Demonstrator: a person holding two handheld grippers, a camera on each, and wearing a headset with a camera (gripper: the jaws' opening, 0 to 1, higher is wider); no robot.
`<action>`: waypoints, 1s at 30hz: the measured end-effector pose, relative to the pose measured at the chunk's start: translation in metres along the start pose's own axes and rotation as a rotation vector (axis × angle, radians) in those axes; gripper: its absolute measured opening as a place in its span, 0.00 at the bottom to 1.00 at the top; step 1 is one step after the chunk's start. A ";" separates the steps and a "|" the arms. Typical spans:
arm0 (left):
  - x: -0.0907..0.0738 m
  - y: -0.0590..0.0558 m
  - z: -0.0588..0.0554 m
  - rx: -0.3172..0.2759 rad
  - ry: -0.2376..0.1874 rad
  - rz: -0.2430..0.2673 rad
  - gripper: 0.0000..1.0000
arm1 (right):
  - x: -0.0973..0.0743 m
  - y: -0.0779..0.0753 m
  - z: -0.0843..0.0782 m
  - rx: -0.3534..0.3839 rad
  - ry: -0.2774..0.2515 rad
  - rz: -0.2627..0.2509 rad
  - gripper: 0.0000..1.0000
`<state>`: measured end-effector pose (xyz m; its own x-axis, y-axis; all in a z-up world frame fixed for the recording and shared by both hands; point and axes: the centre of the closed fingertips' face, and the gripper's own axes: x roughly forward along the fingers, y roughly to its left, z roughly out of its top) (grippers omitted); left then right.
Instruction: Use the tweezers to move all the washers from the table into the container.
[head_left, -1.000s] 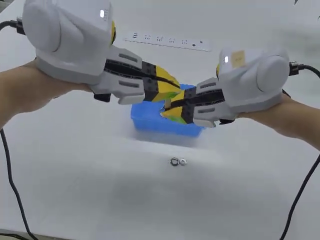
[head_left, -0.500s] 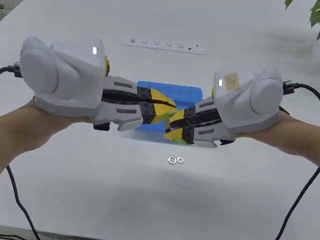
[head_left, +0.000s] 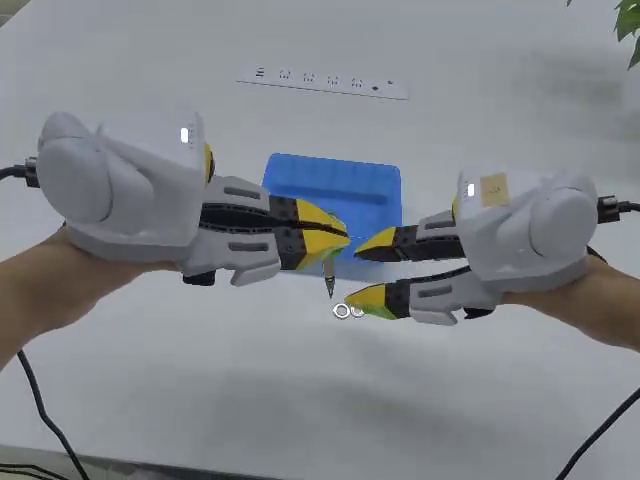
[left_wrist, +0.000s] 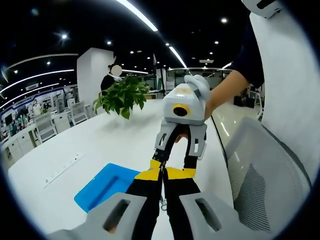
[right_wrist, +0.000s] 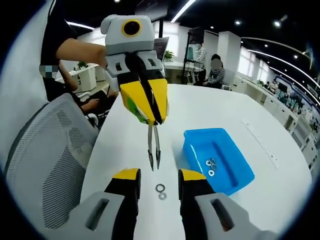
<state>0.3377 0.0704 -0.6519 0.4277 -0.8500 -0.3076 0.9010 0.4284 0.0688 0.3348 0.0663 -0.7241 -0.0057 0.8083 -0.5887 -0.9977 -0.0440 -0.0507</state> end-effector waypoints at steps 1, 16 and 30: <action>0.001 0.000 -0.001 -0.003 -0.001 0.000 0.05 | -0.001 0.001 -0.003 0.005 0.006 0.001 0.33; 0.021 -0.010 -0.020 -0.011 -0.005 -0.026 0.05 | -0.010 0.013 -0.037 0.104 0.044 -0.013 0.54; 0.030 -0.010 -0.026 -0.025 -0.006 -0.037 0.05 | -0.013 0.021 -0.056 0.172 0.051 -0.021 0.72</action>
<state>0.3396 0.0482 -0.6863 0.3949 -0.8671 -0.3035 0.9139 0.4044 0.0337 0.3173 0.0221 -0.7625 0.0141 0.7772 -0.6290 -0.9944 0.0771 0.0729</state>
